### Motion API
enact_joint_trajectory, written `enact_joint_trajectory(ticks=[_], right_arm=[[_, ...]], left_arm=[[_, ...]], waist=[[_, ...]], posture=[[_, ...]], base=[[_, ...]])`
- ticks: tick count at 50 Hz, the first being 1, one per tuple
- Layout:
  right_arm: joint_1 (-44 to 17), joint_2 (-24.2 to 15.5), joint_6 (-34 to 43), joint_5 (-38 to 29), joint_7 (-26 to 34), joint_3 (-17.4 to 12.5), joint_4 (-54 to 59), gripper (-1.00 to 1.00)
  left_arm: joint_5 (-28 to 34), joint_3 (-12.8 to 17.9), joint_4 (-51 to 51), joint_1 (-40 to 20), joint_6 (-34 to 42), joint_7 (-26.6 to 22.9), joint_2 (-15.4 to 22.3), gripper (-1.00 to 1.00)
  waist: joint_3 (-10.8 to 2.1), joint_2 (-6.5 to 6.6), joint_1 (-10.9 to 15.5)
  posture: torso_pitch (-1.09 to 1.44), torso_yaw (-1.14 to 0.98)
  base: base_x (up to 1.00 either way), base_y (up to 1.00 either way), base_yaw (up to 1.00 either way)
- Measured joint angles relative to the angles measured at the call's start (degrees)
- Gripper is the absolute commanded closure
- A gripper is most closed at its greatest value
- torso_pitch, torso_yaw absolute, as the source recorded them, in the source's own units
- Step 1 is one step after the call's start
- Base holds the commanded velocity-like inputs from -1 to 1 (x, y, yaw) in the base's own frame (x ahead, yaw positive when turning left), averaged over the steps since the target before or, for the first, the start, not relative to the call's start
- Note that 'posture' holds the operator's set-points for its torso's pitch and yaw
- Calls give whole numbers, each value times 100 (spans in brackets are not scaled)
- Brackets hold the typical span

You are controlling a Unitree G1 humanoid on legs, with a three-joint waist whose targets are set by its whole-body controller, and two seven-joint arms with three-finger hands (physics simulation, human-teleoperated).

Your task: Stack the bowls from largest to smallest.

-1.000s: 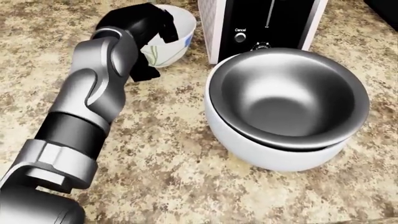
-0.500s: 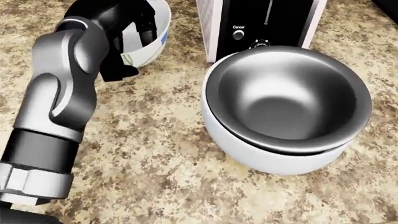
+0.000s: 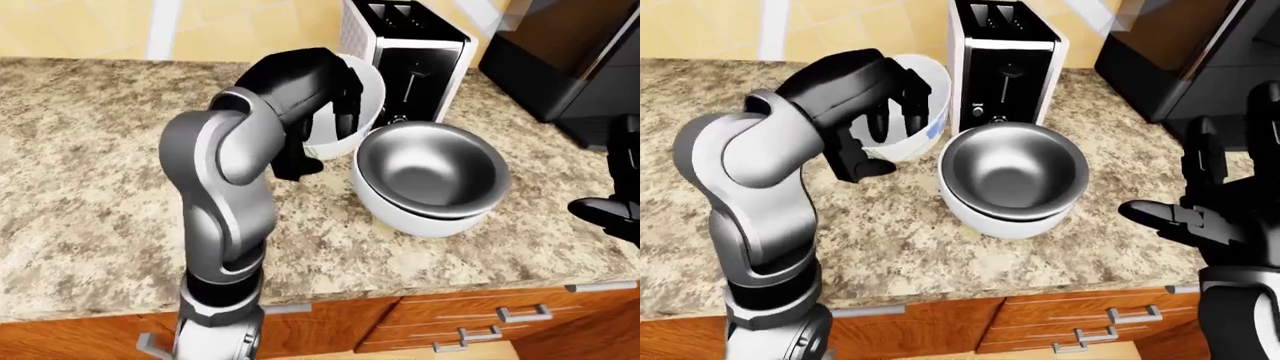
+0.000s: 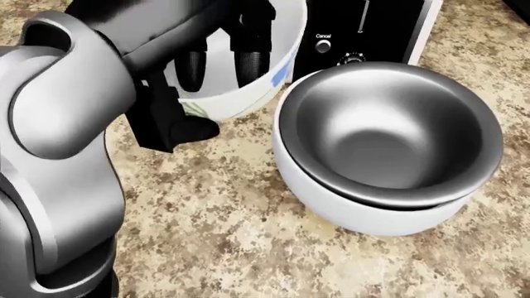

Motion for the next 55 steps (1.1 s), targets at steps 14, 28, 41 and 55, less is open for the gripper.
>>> enact_joint_trajectory(ticks=[14,28,41,55], right_arm=[[109,70,21,54,53,-84,-90,-100],[88,43,17,71,39,-96,-87,-100],[118,12,51,145,6,-180,-143,-100],[177,96,-75,-32,200,-166,93,-100]], left_arm=[[627,-347,126,-611,222,-372,-1023,100],[1075,-637,944,-580,2,212,-1968,100],[1172,-777,1539,-489,-174,751,-2392,100],[1182,-836,2269,-125,-558,1402,-2512,100]], waist=[[1,-110,44],[-38,-189,61],[-65,-218,58],[-96,-218,45]], posture=[[0,0],[0,0],[0,0],[0,0]], base=[[0,0,0],[0,0,0],[0,0,0],[0,0,0]])
